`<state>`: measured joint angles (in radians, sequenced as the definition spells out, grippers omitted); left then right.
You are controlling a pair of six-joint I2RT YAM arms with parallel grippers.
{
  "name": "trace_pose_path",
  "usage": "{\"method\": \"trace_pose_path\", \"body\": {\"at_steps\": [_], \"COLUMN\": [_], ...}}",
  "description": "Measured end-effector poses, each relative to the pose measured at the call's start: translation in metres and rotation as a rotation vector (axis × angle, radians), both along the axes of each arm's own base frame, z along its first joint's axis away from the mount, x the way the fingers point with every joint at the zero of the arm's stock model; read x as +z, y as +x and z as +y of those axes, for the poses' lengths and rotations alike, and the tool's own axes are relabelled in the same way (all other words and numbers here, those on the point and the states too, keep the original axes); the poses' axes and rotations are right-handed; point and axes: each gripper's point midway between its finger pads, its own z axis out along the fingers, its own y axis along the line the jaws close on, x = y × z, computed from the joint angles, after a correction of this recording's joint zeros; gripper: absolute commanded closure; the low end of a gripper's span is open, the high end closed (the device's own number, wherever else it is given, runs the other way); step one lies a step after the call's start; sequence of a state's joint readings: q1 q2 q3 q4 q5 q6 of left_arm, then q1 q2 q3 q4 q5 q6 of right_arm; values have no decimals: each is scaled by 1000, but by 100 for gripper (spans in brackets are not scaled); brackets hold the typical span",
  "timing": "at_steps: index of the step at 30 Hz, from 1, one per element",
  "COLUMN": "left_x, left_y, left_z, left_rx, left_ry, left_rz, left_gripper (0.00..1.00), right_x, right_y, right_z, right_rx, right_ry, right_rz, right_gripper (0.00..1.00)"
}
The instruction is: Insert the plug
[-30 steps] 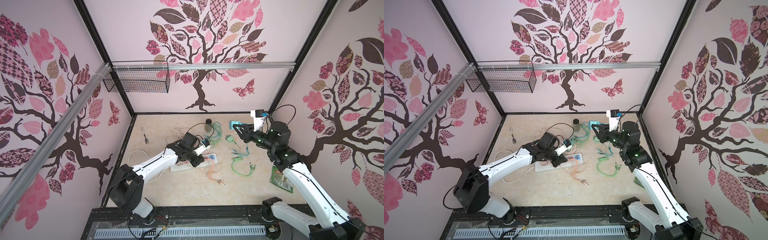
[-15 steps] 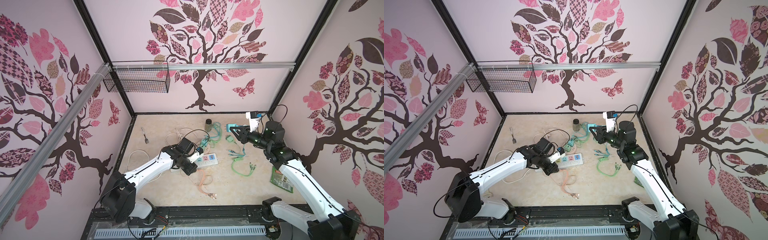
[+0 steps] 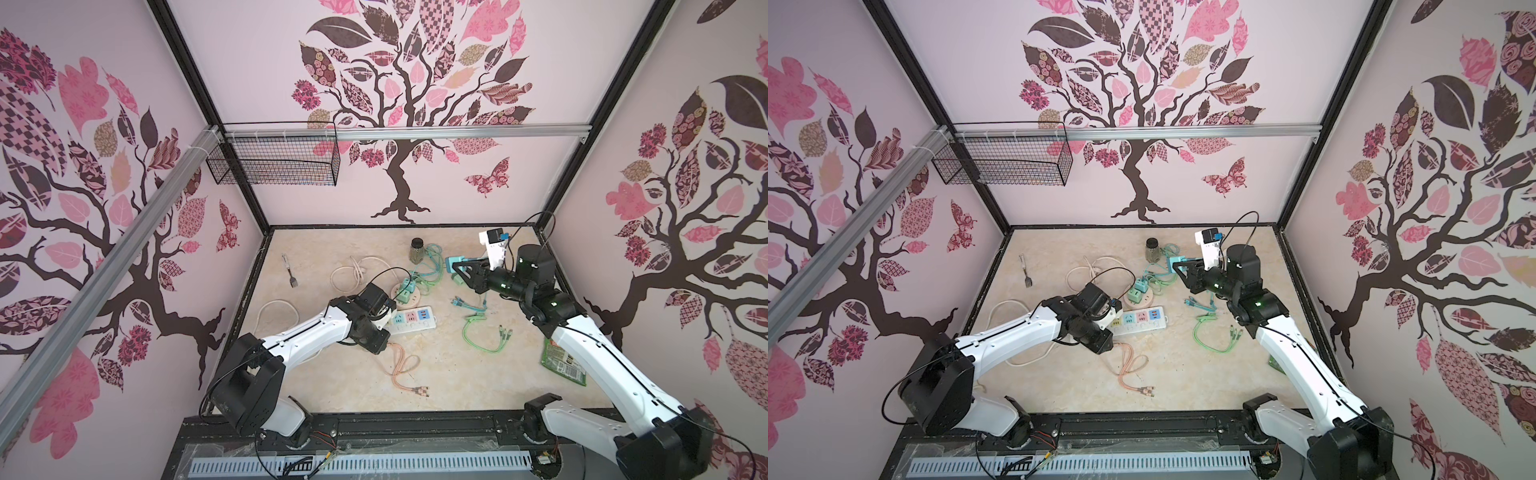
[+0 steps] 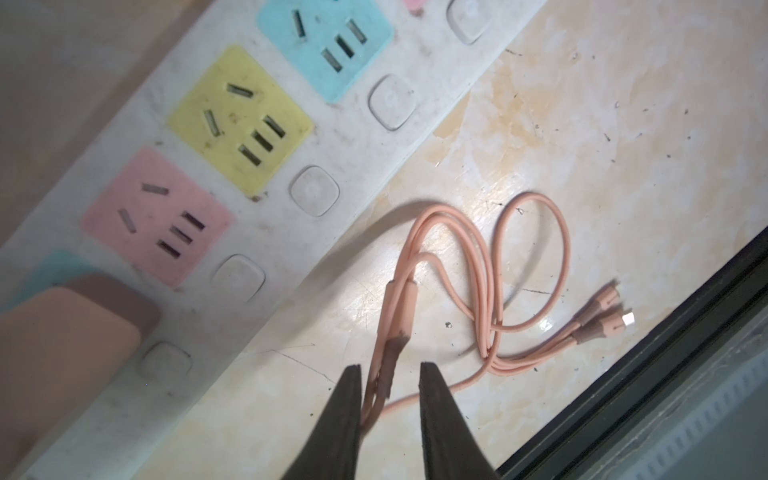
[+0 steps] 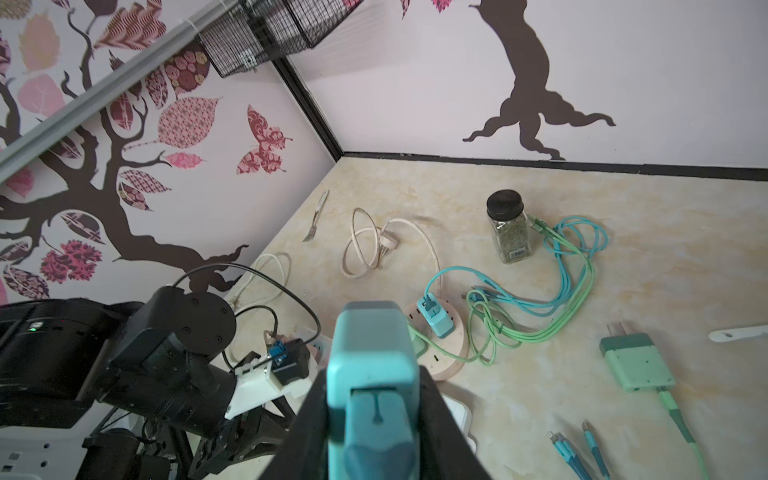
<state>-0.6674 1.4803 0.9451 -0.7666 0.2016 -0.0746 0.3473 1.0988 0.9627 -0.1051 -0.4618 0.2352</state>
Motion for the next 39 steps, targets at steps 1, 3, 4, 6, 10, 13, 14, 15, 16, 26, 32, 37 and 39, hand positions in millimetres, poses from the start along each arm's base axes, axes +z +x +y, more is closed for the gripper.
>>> {"method": "trace_pose_path", "body": {"at_steps": [1,3,4,6,10,13,14,15,16,26,32,37,39], "left_x": [1,4,8,19,62,98,107,118,127,113,63,29,19], "left_y": [0,2,3,9,32,48,52,56,60,65,57,53,53], "left_z": [0,2,3,4,10,27,33,41,50,117,134,139,140], "left_rx": [5,22,34,61,164,285,322,367,409,789,925,966,979], "left_ry": [0,-2,-7,-27,-131,-220,-241,-263,-278,-289,-236,-176,-163], "left_rz": [-2,-8,-17,-42,-151,-243,-266,-296,-325,-350,-249,-182,-172], "left_gripper": [62,58,58,58,59,59,59,59,58,55,56,60,63], "right_x": [-5,-12,-14,-16,-11,-10,-11,-12,-14,-41,-53,-96,-118], "right_y": [-1,-3,-4,-3,2,4,4,3,2,-11,-13,-25,-31], "right_z": [3,8,9,11,16,23,26,30,35,76,100,134,144], "right_rx": [9,25,33,44,68,105,121,143,168,388,503,636,684], "right_ry": [-16,-42,-54,-76,-113,-136,-144,-155,-168,-265,-335,-459,-501], "right_rz": [7,19,23,21,1,-12,-15,-20,-24,-46,-73,-45,-20], "right_gripper": [87,87,87,87,86,85,84,83,83,86,91,94,94]}}
